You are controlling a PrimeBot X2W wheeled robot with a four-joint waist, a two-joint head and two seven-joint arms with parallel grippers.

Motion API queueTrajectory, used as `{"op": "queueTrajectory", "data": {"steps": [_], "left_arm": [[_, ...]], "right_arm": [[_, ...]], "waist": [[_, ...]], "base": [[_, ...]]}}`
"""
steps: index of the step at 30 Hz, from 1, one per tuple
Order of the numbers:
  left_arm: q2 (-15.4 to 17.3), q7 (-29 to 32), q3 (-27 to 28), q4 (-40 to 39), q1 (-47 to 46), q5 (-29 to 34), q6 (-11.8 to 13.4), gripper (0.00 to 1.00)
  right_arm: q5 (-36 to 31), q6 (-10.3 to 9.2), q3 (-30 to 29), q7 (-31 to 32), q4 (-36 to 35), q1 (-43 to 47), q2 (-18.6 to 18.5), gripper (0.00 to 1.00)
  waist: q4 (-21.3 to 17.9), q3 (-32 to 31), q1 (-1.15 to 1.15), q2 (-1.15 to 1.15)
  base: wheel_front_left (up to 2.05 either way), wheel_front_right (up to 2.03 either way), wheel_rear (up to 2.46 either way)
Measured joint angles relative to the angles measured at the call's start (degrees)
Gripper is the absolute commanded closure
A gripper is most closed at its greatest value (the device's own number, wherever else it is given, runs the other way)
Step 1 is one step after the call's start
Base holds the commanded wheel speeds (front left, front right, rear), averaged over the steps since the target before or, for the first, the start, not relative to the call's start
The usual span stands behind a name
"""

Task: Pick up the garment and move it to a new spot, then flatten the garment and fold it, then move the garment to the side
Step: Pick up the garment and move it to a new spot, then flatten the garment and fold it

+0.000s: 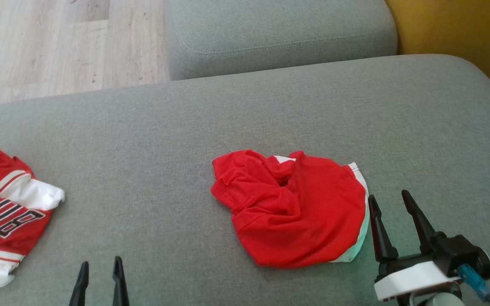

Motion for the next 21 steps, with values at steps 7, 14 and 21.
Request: {"op": "queueTrajectory", "data": {"steps": [7, 14, 21], "left_arm": [[-1.6, 0.0, 1.8, 0.0, 0.0, 2.5, -1.9, 0.00], [-2.3, 0.0, 2.1, -0.1, 0.0, 4.0, -2.9, 0.00], [-2.8, 0.0, 3.1, -0.4, 0.0, 4.9, -3.4, 0.00]], "right_arm": [[0.0, 0.00, 0.0, 0.0, 0.4, 0.0, 0.1, 0.00], [0.5, 0.00, 0.3, 0.0, 0.5, 0.0, 0.1, 0.00], [0.9, 0.00, 0.7, 0.0, 0.7, -0.1, 0.1, 0.00]], "waist": [[-0.2, 0.2, 0.00, 0.00], [-0.6, 0.4, 0.00, 0.00], [-1.2, 0.8, 0.00, 0.00]], "base": [[0.00, 0.00, 0.00], [0.00, 0.00, 0.00], [0.00, 0.00, 0.00]]}}
